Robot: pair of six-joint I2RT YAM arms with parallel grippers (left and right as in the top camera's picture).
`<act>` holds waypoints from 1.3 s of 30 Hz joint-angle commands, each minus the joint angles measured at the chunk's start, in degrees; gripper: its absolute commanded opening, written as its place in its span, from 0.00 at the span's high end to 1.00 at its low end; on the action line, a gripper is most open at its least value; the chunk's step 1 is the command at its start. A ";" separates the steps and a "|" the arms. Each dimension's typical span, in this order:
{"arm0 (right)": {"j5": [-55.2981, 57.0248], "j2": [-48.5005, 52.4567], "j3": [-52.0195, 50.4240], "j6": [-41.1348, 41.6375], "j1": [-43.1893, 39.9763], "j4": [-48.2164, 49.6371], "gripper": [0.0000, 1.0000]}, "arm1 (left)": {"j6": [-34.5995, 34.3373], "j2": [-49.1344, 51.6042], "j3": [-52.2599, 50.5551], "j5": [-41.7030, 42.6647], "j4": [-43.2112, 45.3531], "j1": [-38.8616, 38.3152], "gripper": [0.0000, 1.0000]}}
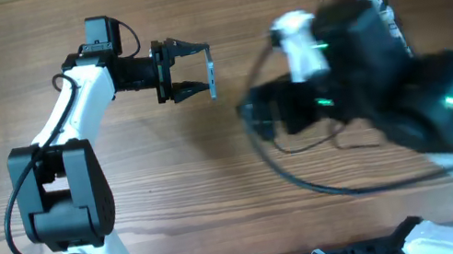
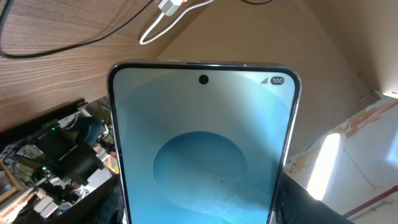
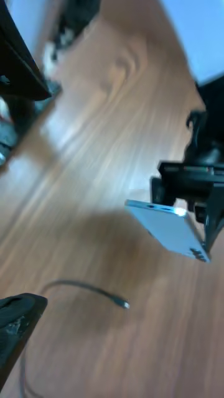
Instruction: Plug charger to phone and switch on socket
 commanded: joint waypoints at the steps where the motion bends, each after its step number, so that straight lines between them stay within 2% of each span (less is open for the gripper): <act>1: 8.59 6.75 1.42 4.37 3.19 3.91 0.00 | -0.55 -1.73 0.13 1.31 0.04 0.11 0.41; 5: 3.89 12.44 1.31 7.30 3.32 14.80 0.01 | -0.55 -1.73 0.13 1.31 0.04 0.11 0.41; 6: 3.58 13.46 1.31 7.65 3.61 15.50 0.04 | -0.55 -1.73 0.13 1.29 0.04 0.11 0.41; 7: 5.27 14.73 1.31 9.79 4.26 15.43 0.05 | -0.55 -1.73 0.13 1.07 0.07 0.11 0.41; 11: 25.97 21.57 1.29 20.44 8.87 12.13 0.07 | -0.55 -1.73 0.13 0.33 0.04 0.11 0.41; 13: 27.15 22.32 1.29 22.05 8.98 12.13 0.10 | -0.55 -1.73 0.13 0.35 0.04 0.11 0.41; 14: 27.34 22.36 1.29 21.99 8.96 12.37 0.15 | -0.57 -1.73 0.13 0.35 0.04 0.11 0.41; 15: 28.61 22.36 1.29 22.01 8.96 12.59 0.26 | -0.57 -1.73 0.13 0.35 0.04 0.11 0.41; 17: 29.49 22.51 1.29 22.05 8.98 13.62 0.39 | -0.57 -1.73 0.13 1.01 0.04 0.11 0.41; 19: 29.53 22.67 1.27 21.97 8.98 14.21 0.40 | -0.55 -1.73 0.13 2.05 0.04 0.11 0.41; 20: 29.53 22.67 1.27 21.99 8.98 14.53 0.44 | -0.55 -1.73 0.13 2.05 0.04 0.11 0.41; 21: 29.51 22.67 1.27 21.99 8.98 14.88 0.52 | -0.57 -1.73 0.13 2.08 0.04 0.11 0.41; 22: 29.53 22.67 1.27 21.99 8.98 15.04 0.54 | -0.57 -1.73 0.13 2.14 0.04 0.11 0.41; 28: 30.97 22.67 1.22 21.90 8.98 15.23 0.56 | -2.34 -1.73 0.13 2.51 0.02 0.11 0.41; 34: 31.47 22.69 1.20 21.73 8.98 15.30 0.61 | -3.10 -1.73 0.13 2.51 0.04 0.11 0.41; 37: 31.45 22.86 0.07 21.73 8.98 15.52 0.67 | -3.08 -1.73 0.13 2.49 0.04 0.11 0.41; 39: 31.45 22.91 -0.26 21.29 8.98 15.80 0.67 | -3.08 -1.73 0.13 2.49 0.04 0.11 0.41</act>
